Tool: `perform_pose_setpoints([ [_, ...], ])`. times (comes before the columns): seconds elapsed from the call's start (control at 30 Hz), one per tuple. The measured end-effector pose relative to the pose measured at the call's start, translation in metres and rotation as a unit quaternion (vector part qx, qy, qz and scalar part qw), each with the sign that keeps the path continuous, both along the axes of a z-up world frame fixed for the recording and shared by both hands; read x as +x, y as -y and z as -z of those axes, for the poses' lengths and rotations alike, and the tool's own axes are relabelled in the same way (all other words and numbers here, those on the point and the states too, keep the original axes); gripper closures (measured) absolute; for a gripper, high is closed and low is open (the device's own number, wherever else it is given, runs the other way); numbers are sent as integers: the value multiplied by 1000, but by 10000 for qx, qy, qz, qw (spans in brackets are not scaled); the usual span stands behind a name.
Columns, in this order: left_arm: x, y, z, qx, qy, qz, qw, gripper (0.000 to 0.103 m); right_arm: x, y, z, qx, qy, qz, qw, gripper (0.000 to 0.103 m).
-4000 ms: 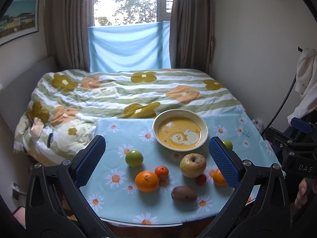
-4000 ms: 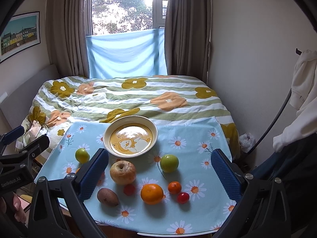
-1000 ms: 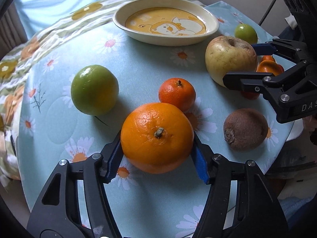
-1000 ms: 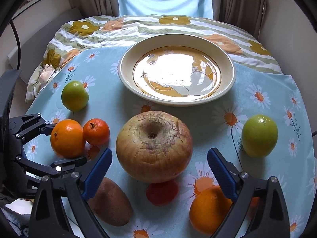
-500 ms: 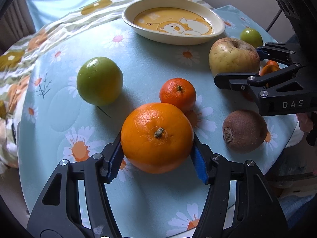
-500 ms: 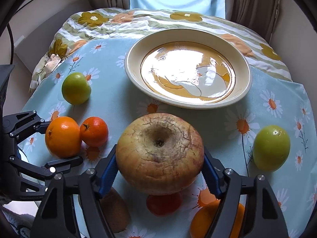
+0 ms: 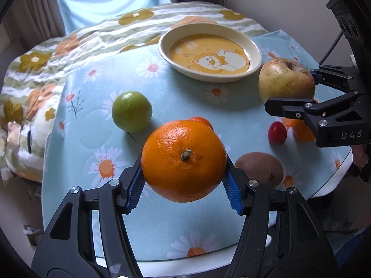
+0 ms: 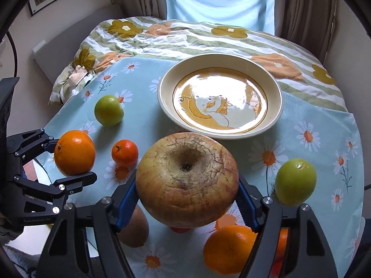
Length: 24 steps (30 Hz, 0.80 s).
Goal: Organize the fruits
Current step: 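Carry the orange with the left tool while the right tool carries the apple to the bowl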
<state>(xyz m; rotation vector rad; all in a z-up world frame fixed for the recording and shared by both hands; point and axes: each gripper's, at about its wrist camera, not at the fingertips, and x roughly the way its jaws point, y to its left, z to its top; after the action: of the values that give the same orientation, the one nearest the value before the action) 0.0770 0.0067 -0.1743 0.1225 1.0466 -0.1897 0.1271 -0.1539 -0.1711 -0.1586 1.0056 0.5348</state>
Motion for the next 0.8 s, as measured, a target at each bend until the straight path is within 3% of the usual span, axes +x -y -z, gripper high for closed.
perform_pose_setpoints([
  [0.4, 32, 30, -74, -232, 821, -229, 9961, 37, 16, 40, -69, 116, 584, -289, 9978, 32],
  [0.8, 125, 37, -72, -240, 799, 386, 9958, 37, 68, 47, -95, 297, 805, 338, 9957, 32],
])
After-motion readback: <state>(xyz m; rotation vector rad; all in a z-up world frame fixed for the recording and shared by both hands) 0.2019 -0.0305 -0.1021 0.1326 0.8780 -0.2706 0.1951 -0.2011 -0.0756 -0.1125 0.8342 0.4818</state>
